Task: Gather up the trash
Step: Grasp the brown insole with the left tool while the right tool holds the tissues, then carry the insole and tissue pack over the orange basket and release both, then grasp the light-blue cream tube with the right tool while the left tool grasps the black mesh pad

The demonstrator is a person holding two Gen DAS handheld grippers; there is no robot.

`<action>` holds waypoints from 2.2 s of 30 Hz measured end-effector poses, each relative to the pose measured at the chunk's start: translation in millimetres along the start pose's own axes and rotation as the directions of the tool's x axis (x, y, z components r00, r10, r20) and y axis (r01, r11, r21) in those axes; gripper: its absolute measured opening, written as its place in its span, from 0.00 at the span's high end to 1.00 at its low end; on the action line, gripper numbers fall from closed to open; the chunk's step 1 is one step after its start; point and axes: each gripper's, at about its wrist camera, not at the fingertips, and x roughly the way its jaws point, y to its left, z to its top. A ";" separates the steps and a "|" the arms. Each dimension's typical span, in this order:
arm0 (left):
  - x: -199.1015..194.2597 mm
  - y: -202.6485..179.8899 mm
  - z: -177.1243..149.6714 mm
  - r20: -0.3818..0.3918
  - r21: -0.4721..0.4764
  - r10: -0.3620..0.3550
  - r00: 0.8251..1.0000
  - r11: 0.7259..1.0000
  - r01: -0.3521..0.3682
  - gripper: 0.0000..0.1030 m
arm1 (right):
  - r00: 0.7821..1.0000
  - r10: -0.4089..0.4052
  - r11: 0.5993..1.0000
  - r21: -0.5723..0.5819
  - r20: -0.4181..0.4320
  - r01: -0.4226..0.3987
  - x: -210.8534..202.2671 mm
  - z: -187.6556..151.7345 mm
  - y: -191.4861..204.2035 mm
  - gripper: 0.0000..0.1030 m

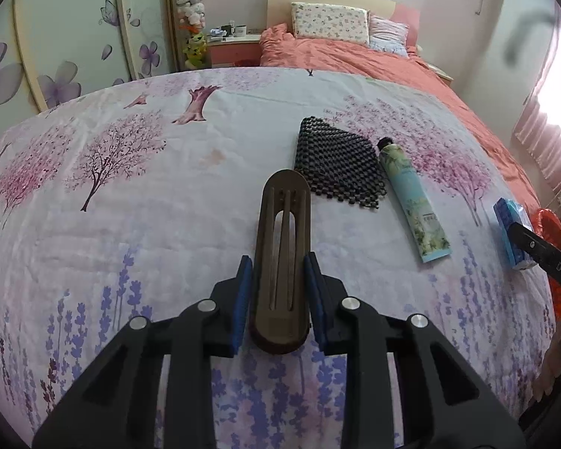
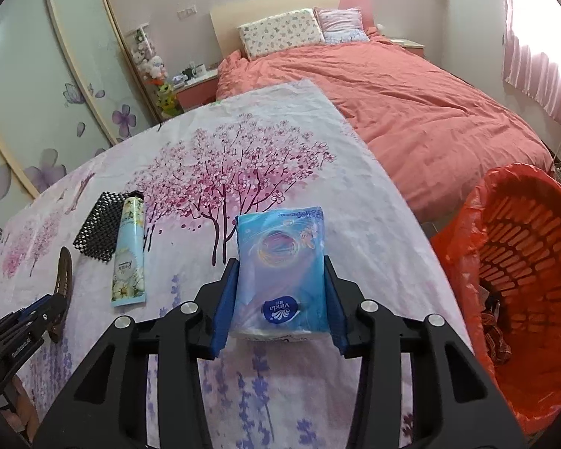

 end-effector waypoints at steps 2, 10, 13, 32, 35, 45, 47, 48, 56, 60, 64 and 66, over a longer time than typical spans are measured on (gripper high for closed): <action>-5.4 -2.5 0.7 0.011 0.001 -0.013 1.000 1.000 0.012 0.72 | 1.000 0.000 1.000 0.007 0.016 0.000 -8.9 -0.8 -2.9 0.58; -36.3 -39.9 5.5 0.050 0.051 -0.113 0.992 0.993 0.110 0.72 | 0.994 -0.015 0.998 0.066 0.108 0.008 -55.4 -6.5 -29.1 0.59; -51.1 -66.2 10.6 0.069 0.087 -0.181 0.981 0.981 0.175 0.72 | 0.987 -0.038 0.993 0.116 0.159 0.019 -78.7 -8.1 -50.5 0.58; -71.4 -312.8 -13.4 -0.076 0.375 -0.530 0.845 0.770 0.517 0.72 | 0.939 -0.258 0.912 0.377 0.226 0.160 -128.2 -21.9 -192.0 0.57; -51.5 -342.1 -18.1 -0.123 0.395 -0.511 0.851 0.761 0.514 0.71 | 0.945 -0.243 0.906 0.398 0.221 0.140 -119.8 -17.6 -203.3 0.51; -19.0 -304.5 -3.3 -0.097 0.367 -0.408 0.908 0.833 0.414 0.48 | 0.952 -0.230 0.917 0.372 0.200 0.143 -113.8 -25.0 -194.7 0.45; -18.2 -273.6 5.6 -0.053 0.356 -0.350 0.935 0.868 0.345 0.48 | 0.957 -0.203 0.933 0.337 0.209 0.125 -114.8 -23.2 -178.3 0.45; -17.4 -259.2 10.4 -0.038 0.344 -0.325 0.945 0.884 0.318 0.48 | 0.960 -0.180 0.945 0.310 0.214 0.108 -113.1 -21.4 -163.3 0.45; 19.5 -77.3 58.8 0.030 0.133 -0.017 0.999 0.991 0.013 0.45 | 0.992 0.060 0.993 0.097 0.112 -0.071 -56.0 -11.5 -44.8 0.51; 20.7 3.0 73.5 0.041 0.030 0.079 0.996 0.996 -0.080 0.45 | 0.988 0.148 0.989 0.003 0.039 -0.148 -17.5 -4.8 18.7 0.51; 14.9 53.9 83.1 0.061 -0.027 0.135 0.989 0.991 -0.134 0.43 | 0.982 0.186 0.980 -0.066 -0.021 -0.187 17.7 5.2 71.9 0.51; 16.6 68.2 83.8 0.060 -0.041 0.133 0.989 0.991 -0.130 0.43 | 0.983 0.181 0.980 -0.082 -0.037 -0.183 32.1 9.8 90.2 0.51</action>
